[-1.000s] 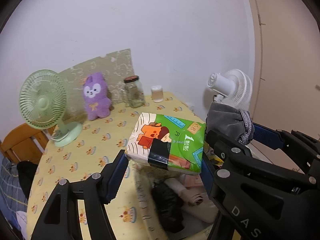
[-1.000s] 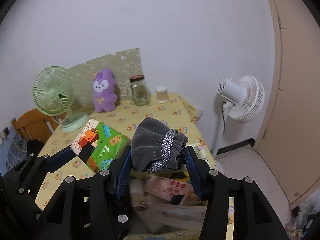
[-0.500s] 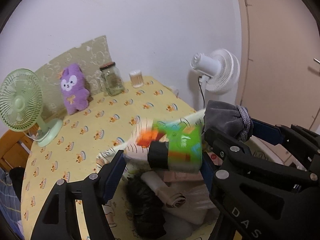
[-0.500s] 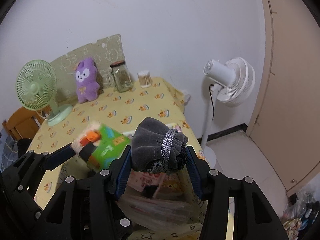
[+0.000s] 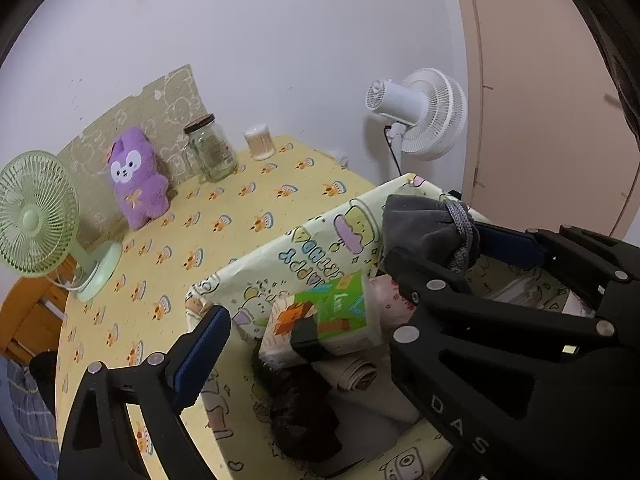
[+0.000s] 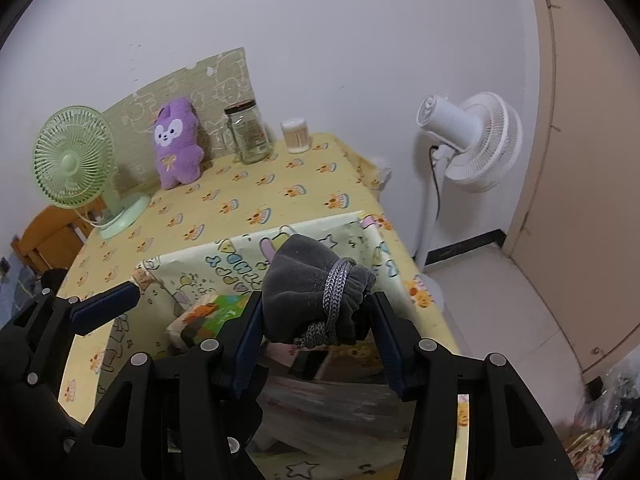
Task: Organize soft objects
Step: 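Lower the green pack and grey pouch into the box and open both tools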
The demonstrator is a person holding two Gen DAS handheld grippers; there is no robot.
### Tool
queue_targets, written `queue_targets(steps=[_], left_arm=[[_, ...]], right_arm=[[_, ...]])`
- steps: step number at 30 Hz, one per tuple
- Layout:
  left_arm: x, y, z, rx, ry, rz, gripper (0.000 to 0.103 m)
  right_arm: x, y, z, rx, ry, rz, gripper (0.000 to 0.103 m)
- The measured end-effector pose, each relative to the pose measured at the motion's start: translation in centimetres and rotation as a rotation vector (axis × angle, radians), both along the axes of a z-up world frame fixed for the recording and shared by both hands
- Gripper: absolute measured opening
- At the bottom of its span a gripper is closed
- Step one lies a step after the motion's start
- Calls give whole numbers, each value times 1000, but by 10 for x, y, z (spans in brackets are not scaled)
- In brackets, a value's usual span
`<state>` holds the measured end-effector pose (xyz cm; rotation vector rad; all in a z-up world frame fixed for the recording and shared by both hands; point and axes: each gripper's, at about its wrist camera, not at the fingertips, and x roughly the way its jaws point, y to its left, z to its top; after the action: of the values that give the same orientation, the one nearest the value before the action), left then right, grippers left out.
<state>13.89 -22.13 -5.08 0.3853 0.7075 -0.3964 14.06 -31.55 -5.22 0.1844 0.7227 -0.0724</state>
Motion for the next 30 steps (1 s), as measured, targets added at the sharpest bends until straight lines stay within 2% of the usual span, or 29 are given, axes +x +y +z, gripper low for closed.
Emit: queue_targets(steps=[10,13,15,16,18,19,22,30], left_arm=[[-6,14,1,-11,13,37,97],[-10,18,2,-11,5,47,97],[-13,20,3,-12,-2,55,98],[-14,22,4,-16,-4,59,98],[-15,24,5,-18,-10,69,99],[-15,25,5,-14,-19,87,100],[-17,29,6,-8,-26,112,101],[-34,49,22,-66,-52,107,101]], right_arm=[[-6,11,-1,27,-5,17,60],[-13,12,1,40,-22,18,70],[-18,14,3,37,-40,15,81],[-21,15,5,35,-49,13,83],[-24,17,7,24,-44,0,94],[-25,17,8,17,-32,-16,96],[-29,17,10,13,-23,-44,96],[-50,32,26,-19,-51,-65,96]])
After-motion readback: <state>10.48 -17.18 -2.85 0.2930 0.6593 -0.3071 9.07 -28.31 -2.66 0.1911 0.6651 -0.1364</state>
